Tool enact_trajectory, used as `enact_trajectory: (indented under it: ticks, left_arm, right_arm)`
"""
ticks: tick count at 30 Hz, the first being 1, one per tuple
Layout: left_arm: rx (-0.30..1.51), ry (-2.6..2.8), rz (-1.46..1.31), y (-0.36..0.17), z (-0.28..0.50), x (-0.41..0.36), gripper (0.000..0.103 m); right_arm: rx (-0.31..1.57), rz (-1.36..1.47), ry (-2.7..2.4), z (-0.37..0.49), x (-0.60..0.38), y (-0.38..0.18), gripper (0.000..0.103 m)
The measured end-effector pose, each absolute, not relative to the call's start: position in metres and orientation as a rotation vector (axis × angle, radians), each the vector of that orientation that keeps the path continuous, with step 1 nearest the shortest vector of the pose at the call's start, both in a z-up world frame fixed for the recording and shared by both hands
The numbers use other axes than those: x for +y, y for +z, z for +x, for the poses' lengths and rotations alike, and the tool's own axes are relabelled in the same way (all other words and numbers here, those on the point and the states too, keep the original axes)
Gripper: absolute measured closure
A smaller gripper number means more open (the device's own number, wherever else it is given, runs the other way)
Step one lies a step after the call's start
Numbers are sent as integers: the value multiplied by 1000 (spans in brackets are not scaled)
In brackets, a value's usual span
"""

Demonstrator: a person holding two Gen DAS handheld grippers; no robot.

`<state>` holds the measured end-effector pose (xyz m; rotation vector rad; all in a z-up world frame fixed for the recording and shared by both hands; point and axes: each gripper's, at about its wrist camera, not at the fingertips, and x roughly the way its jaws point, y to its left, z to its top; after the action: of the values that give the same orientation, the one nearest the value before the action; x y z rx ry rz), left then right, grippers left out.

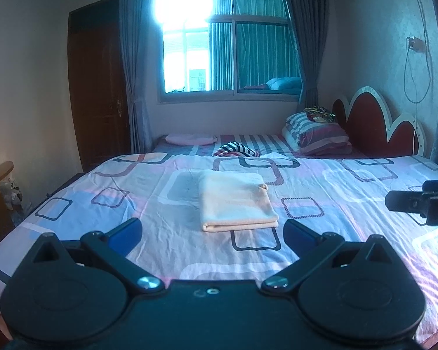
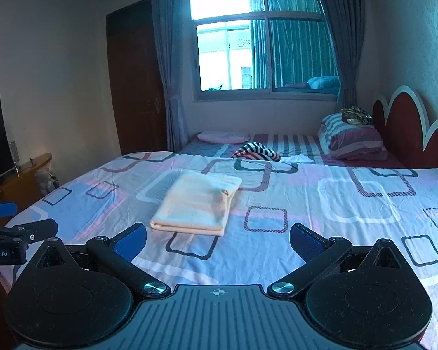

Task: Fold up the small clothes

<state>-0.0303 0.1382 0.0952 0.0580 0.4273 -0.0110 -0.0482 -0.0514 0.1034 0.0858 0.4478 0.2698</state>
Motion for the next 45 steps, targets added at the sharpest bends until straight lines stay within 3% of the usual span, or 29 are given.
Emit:
enact_trajectory:
  ticks: [45]
  left_arm:
    - [418, -31, 44, 94, -24, 127, 1]
  right_arm:
    - [442, 70, 261, -48, -62, 102, 0]
